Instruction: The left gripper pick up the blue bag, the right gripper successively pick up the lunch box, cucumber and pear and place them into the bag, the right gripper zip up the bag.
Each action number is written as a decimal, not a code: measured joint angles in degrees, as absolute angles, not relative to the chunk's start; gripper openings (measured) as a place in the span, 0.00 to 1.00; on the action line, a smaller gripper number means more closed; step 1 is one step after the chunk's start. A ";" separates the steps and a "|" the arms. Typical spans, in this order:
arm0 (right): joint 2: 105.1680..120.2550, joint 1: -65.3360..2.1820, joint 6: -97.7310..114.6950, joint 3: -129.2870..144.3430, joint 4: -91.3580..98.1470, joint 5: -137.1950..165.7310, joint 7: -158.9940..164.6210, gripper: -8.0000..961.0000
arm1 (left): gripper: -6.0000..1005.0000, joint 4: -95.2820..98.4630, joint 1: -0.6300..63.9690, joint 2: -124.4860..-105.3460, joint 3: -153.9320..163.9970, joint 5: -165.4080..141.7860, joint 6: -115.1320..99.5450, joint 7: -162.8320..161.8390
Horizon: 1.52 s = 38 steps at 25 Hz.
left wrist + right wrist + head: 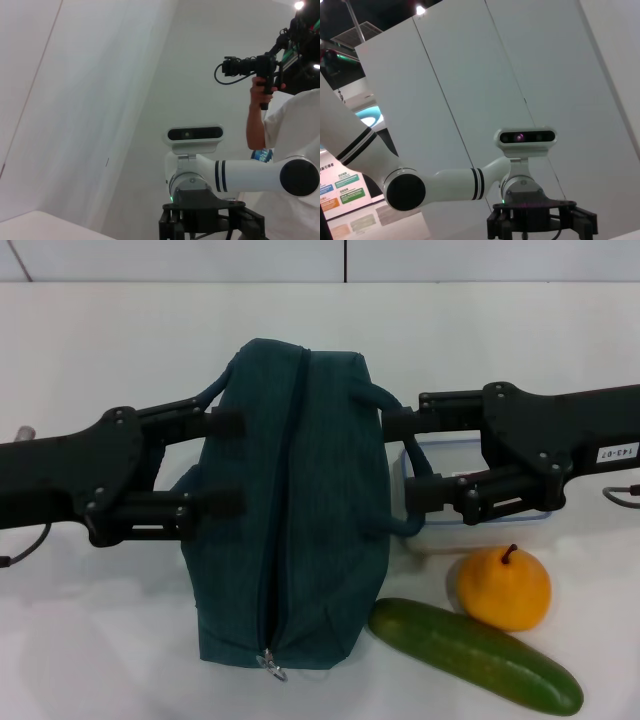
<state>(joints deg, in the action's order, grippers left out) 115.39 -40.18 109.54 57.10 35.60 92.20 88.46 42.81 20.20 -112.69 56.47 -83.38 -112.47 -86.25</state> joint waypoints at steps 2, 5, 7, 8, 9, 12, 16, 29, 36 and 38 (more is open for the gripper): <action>115.37 -40.05 109.57 57.12 35.60 92.20 88.47 0.83 | 0.87 42.81 20.13 -112.71 56.48 -83.40 -112.48 -86.09; 115.36 -39.97 109.60 57.13 35.60 92.20 88.48 0.83 | 0.87 42.81 19.98 -112.71 56.48 -83.41 -112.50 -85.99; 115.34 -39.93 109.60 57.13 35.60 92.20 88.49 0.83 | 0.87 42.82 19.93 -112.71 56.47 -83.41 -112.50 -85.97; 115.34 -39.92 109.60 57.13 35.60 92.20 88.49 0.83 | 0.87 42.87 19.90 -112.73 56.46 -83.41 -112.50 -85.97; 115.33 -39.92 109.60 57.13 35.60 92.20 88.50 0.83 | 0.87 42.93 19.87 -112.76 56.45 -83.41 -112.50 -85.97; 115.32 -39.90 109.60 57.13 35.60 92.21 88.50 0.83 | 0.87 43.04 19.78 -112.85 56.43 -83.41 -112.50 -85.95; 115.31 -39.84 109.60 57.13 35.60 92.23 88.50 0.83 | 0.87 43.12 19.75 -112.88 56.42 -83.28 -112.51 -86.05; 114.37 -34.74 109.50 54.14 36.48 91.27 87.26 0.83 | 0.87 63.55 22.05 -111.71 44.21 -91.59 -110.04 -117.74; 113.71 -30.54 109.19 50.71 36.21 91.48 85.77 0.83 | 0.87 65.80 28.17 -111.25 43.15 -107.79 -104.85 -134.34; 113.49 -29.30 109.18 49.89 35.95 91.66 85.45 0.83 | 0.87 65.67 29.65 -110.98 43.75 -110.21 -104.94 -137.70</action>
